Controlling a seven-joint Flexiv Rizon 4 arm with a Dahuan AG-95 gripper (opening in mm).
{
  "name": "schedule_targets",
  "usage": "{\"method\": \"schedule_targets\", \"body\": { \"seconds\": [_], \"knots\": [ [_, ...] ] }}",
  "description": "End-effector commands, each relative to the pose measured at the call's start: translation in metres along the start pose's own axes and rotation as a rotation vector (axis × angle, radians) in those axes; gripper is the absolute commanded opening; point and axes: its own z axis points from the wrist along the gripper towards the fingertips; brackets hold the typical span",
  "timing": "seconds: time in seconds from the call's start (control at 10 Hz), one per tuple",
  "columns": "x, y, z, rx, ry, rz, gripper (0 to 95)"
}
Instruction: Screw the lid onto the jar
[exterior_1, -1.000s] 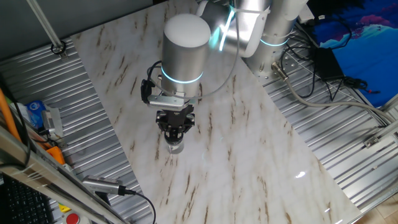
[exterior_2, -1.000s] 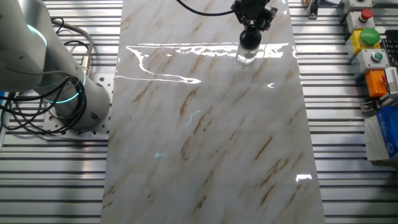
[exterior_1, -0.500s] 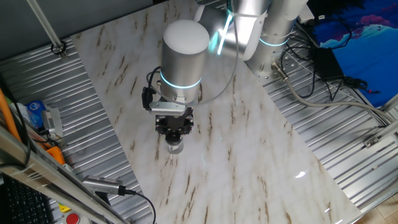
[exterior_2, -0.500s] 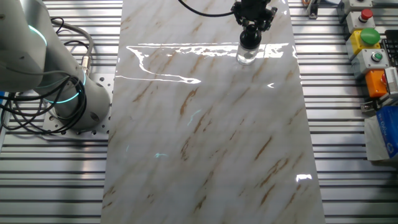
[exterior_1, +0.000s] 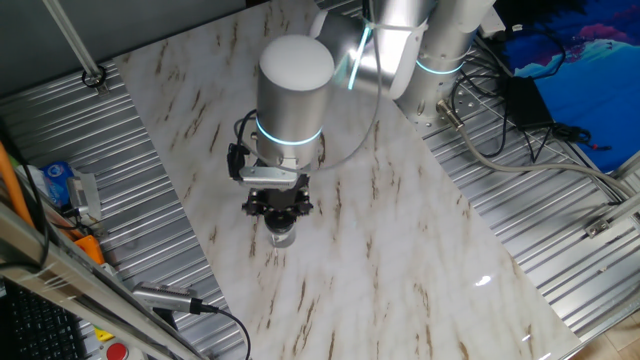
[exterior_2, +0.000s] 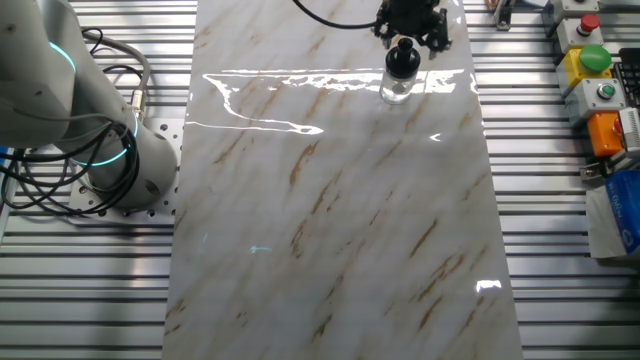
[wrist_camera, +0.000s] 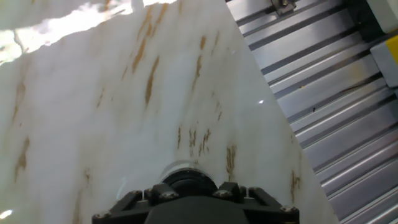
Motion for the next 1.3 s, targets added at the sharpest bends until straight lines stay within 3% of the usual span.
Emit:
{"method": "schedule_targets", "body": {
  "seconds": [0.1,0.3,0.4,0.5,0.6,0.7,0.8,1.3],
  "knots": [
    [0.000,0.001,-0.005,-0.009,0.005,0.001,95.0],
    [-0.009,0.005,-0.019,-0.014,0.031,0.001,95.0],
    [-0.012,0.008,-0.026,-0.015,0.039,0.000,76.0],
    [-0.015,0.009,-0.028,-0.017,0.044,-0.006,76.0],
    [-0.017,0.010,-0.033,-0.022,0.050,0.019,57.0],
    [-0.018,0.011,-0.037,-0.022,0.053,0.047,19.0],
    [-0.018,0.013,-0.040,-0.023,0.059,0.055,0.0],
    [-0.017,0.016,-0.046,-0.027,0.048,0.080,0.0]
  ]
}}
